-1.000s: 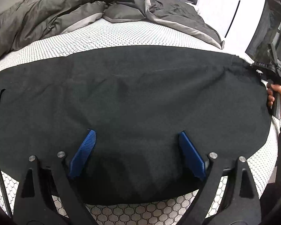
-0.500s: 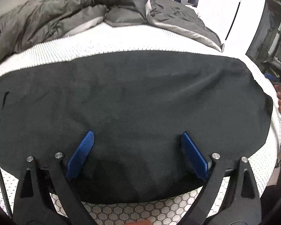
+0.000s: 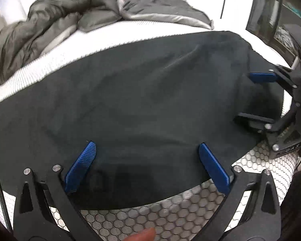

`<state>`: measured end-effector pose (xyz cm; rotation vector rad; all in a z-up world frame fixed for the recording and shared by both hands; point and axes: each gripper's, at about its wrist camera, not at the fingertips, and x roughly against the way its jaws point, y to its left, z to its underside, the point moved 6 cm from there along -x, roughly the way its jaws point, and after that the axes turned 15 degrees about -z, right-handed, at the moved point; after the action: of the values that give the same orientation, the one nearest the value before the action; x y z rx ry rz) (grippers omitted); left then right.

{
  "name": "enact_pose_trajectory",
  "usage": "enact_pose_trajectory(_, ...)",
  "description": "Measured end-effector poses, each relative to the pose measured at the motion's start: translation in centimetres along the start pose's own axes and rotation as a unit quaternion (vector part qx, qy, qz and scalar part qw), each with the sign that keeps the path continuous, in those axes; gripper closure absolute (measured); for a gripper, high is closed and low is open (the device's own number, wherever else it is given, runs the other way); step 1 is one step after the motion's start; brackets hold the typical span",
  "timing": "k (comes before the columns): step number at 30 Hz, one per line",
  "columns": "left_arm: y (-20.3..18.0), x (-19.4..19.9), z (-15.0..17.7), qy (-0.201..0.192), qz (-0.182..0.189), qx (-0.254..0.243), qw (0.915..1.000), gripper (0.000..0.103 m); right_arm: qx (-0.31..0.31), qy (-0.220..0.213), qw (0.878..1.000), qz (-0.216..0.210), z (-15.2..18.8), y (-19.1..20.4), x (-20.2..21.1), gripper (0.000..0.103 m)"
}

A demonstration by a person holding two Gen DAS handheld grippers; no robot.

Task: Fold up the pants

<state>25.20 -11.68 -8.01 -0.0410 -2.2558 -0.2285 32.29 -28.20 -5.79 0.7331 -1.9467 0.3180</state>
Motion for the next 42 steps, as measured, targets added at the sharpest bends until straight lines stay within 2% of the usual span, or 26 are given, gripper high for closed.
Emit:
enact_pose_trajectory(2, 0.6, -0.1, -0.1, 0.003, 0.004, 0.012, 0.9999, 0.001, -0.010, 0.008, 1.000, 0.007, 0.5, -1.6, 0.4, 0.001)
enact_pose_trajectory(4, 1.2, -0.3, 0.0, 0.007, 0.004, 0.018, 0.9998, 0.001, -0.046, 0.008, 0.998, 0.048, 1.7, -5.0, 1.9, 0.001)
enact_pose_trajectory(6, 1.5, -0.5, 0.2, 0.008, 0.005, 0.018, 0.9998, 0.001, -0.092, 0.009, 0.989, 0.115, 3.6, -9.4, 3.6, 0.001)
enact_pose_trajectory(9, 1.8, -0.6, 0.3, 0.007, 0.003, 0.015, 0.9999, 0.001, -0.165, 0.007, 0.971, 0.170, 6.5, -14.2, 5.8, 0.001)
enact_pose_trajectory(11, 2.0, -0.6, 0.3, 0.005, 0.000, 0.015, 0.9999, 0.001, -0.197, -0.004, 0.967, 0.163, 7.1, -15.2, 6.4, 0.001)
enact_pose_trajectory(14, 1.7, 0.9, -0.5, -0.023, -0.003, 0.015, 0.9996, 0.001, -0.174, -0.018, 0.970, 0.170, 6.1, -13.7, 7.2, 0.001)
enact_pose_trajectory(16, 0.9, 1.8, -1.5, -0.044, 0.008, 0.007, 0.9990, 0.001, -0.154, -0.049, 0.977, 0.138, 4.7, -11.6, 7.8, 0.001)
enact_pose_trajectory(17, 0.2, 2.0, -2.1, -0.050, 0.011, -0.002, 0.9987, 0.001, -0.148, -0.070, 0.981, 0.103, 3.3, -10.0, 7.6, 0.001)
enact_pose_trajectory(19, -1.0, 1.6, -3.2, -0.052, 0.009, -0.020, 0.9984, 0.001, -0.140, -0.083, 0.985, 0.054, 1.4, -7.7, 6.4, 0.001)
enact_pose_trajectory(21, -1.8, 0.5, -3.6, -0.041, 0.004, -0.032, 0.9986, 0.001, -0.114, -0.072, 0.991, 0.009, -0.5, -5.1, 4.0, 0.001)
enact_pose_trajectory(23, -1.7, -0.9, -3.0, -0.010, 0.006, -0.027, 0.9996, 0.001, -0.080, -0.042, 0.996, 0.008, -1.4, -3.9, 1.8, 0.001)
enact_pose_trajectory(25, -0.7, -1.6, -2.5, 0.007, 0.019, -0.005, 0.9998, 0.001, -0.069, 0.002, 0.997, 0.033, -1.2, -4.2, -0.2, 0.001)
enact_pose_trajectory(27, 0.8, -1.7, -2.3, 0.011, 0.016, 0.013, 0.9997, 0.001, -0.098, 0.002, 0.994, 0.051, 0.2, -6.1, 0.6, 0.001)
enact_pose_trajectory(30, 2.5, -2.2, -2.1, 0.020, 0.001, 0.033, 0.9993, 0.001, -0.163, 0.002, 0.973, 0.163, 2.4, -11.0, 3.0, 0.002)
enact_pose_trajectory(31, 3.0, -2.3, -2.1, 0.023, -0.001, 0.042, 0.9989, 0.001, -0.177, 0.014, 0.960, 0.218, 3.4, -12.7, 3.3, 0.002)
enact_pose_trajectory(32, 3.3, -2.4, -2.1, 0.024, -0.003, 0.049, 0.9985, 0.001, -0.181, 0.021, 0.954, 0.240, 4.0, -13.4, 3.2, 0.002)
enact_pose_trajectory(34, 3.8, -2.4, -2.1, 0.022, -0.006, 0.055, 0.9982, 0.001, -0.205, 0.009, 0.954, 0.219, 4.6, -13.8, 3.3, 0.001)
enact_pose_trajectory(38, 5.3, -1.7, -1.9, 0.010, -0.013, 0.075, 0.9970, 0.001, -0.197, -0.023, 0.958, 0.206, 3.3, -11.4, 5.5, 0.001)
enact_pose_trajectory(41, 6.2, -1.2, -2.2, 0.000, -0.011, 0.087, 0.9961, 0.001, -0.175, -0.067, 0.974, 0.127, 2.1, -7.1, 6.4, 0.001)
enact_pose_trajectory(42, 6.6, -1.0, -2.1, -0.001, -0.015, 0.089, 0.9959, 0.001, -0.168, -0.072, 0.979, 0.087, 1.7, -5.2, 6.2, 0.001)
